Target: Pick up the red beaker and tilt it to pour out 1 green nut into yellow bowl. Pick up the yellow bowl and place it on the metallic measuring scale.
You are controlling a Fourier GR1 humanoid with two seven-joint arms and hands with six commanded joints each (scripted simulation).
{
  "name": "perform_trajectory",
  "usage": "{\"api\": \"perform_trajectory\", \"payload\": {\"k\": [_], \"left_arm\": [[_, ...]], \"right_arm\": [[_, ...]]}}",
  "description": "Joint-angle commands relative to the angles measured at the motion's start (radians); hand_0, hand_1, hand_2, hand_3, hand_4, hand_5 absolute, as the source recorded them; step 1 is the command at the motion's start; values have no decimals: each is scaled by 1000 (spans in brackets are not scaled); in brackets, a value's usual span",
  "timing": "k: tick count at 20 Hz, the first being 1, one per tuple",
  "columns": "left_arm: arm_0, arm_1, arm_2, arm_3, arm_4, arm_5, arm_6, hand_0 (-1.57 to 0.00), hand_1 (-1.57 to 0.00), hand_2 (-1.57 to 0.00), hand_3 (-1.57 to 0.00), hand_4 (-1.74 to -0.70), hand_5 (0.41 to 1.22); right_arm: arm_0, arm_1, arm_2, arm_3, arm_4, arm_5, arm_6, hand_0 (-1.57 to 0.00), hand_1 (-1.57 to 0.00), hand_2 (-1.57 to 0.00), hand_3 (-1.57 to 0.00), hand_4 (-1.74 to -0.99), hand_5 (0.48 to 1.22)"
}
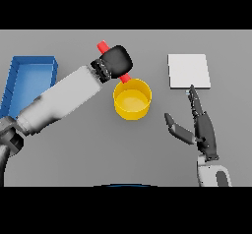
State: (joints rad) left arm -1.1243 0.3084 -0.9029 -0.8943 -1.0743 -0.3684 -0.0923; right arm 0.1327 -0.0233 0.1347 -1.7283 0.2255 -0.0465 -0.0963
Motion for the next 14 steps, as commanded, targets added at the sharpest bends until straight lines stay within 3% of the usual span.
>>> {"api": "perform_trajectory", "payload": {"k": [1,8,14], "left_arm": [[-12,-4,-22,9,-25,7,-2,-1571,-1571,-1571,-1541,-1736,1221],[-80,-3,-153,43,-165,29,-62,-1571,-1571,-1571,-1565,-1736,1221],[-148,-33,-234,74,-257,46,-96,-1571,-1571,-1571,-1569,-1733,1221]], "right_arm": [[6,-7,2,-12,13,-6,-12,1,1,1,1,-1173,572],[-9,-5,-6,-3,-2,-1,5,1,1,1,1,-1129,566],[10,2,6,-19,6,-4,-19,1,1,1,1,-1130,577]]}}
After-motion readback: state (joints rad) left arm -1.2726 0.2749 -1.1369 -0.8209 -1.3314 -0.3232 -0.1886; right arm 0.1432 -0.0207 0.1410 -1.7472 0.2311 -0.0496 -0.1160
